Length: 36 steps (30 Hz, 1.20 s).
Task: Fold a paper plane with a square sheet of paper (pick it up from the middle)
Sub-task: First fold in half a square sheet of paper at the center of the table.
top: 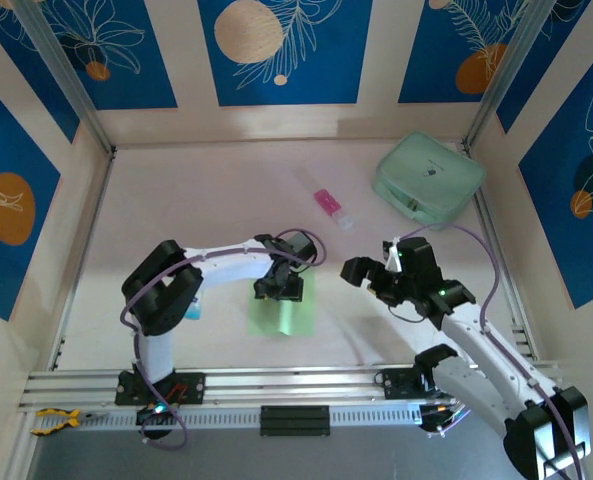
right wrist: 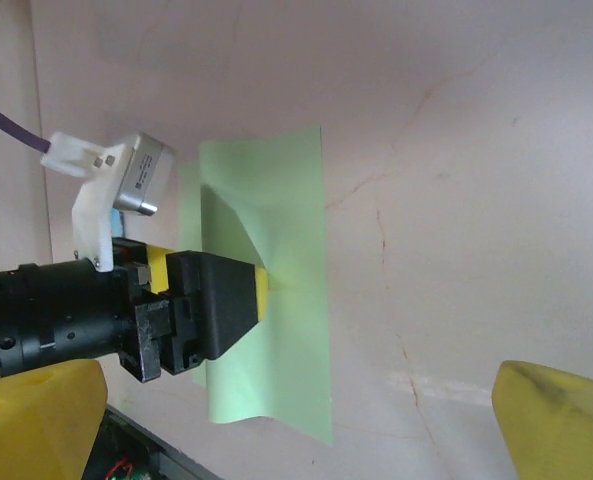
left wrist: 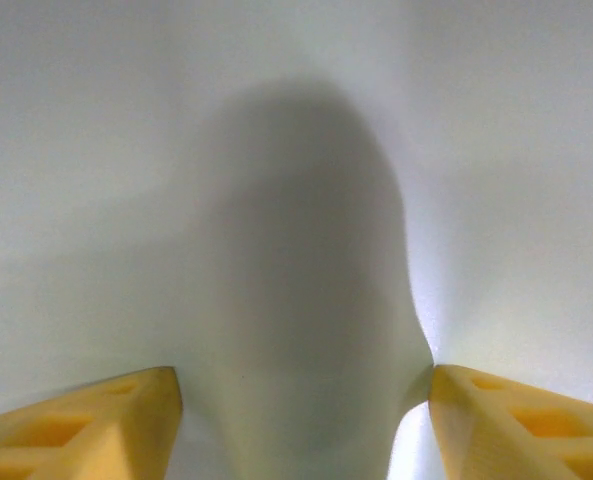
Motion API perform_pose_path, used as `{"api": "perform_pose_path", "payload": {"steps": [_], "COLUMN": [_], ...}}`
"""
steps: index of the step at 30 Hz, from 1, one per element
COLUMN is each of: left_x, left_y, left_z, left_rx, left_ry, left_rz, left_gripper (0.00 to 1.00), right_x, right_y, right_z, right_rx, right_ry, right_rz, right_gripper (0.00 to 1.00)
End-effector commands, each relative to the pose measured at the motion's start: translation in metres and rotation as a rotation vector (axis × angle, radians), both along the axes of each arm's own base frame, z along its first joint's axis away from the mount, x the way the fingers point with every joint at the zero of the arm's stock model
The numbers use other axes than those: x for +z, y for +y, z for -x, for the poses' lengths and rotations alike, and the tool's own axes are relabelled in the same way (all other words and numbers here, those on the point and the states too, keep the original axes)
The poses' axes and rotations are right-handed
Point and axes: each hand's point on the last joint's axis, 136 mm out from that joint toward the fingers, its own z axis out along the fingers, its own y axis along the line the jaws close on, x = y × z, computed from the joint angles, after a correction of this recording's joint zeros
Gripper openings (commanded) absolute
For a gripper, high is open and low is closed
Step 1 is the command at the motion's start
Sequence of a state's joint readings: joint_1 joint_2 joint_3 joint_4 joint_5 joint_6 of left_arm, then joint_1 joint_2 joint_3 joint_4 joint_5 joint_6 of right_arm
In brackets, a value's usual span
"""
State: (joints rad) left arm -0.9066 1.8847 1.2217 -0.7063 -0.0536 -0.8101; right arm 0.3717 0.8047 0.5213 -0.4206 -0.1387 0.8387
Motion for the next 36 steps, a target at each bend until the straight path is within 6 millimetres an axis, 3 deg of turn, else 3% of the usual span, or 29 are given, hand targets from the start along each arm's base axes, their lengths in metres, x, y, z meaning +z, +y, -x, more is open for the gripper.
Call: {"api": "perform_pose_path", "payload": {"steps": [1,6,9,14,17,26,36], "left_x": [-0.011,0.002,0.014,0.036,0.05,0.078,0.08], "left_y": [-0.008,-0.011,-0.005,-0.005,-0.011,-0.051,-0.077], "left_z": [0.006,0.0,-0.007,-0.012,-0.014,-0.011,-0.007], "left_rx": [-0.01,-0.006,0.02,0.021,0.008,-0.1,-0.102], "left_ry": [0.029,-0.032,-0.11,-0.216,-0.263,-0.273,-0.148], "left_rz": [0.052,0.099,0.121,0.221,0.297,0.548,0.811], "left_gripper": [0.63,0.48,0.45,0.43,0.43,0.44,0.44], "right_x": [-0.01,-0.013,-0.009,0.011,0.009,0.011,0.007], "right_y": [-0.013,-0.023,-0.03,-0.015,-0.027,-0.025,-0.021], "right_z": [0.003,0.003,0.002,0.007,0.005,0.006,0.007], "right_rx": [-0.066,-0.134,-0.182,-0.029,-0.094,-0.072,-0.046], "right_ry": [0.019,0.028,0.022,-0.118,-0.109,-0.116,-0.1], "right_rz": [0.041,0.049,0.029,-0.054,-0.015,-0.052,-0.095], "right_gripper": [0.99,0.99,0.99,0.99,0.99,0.99,0.99]}}
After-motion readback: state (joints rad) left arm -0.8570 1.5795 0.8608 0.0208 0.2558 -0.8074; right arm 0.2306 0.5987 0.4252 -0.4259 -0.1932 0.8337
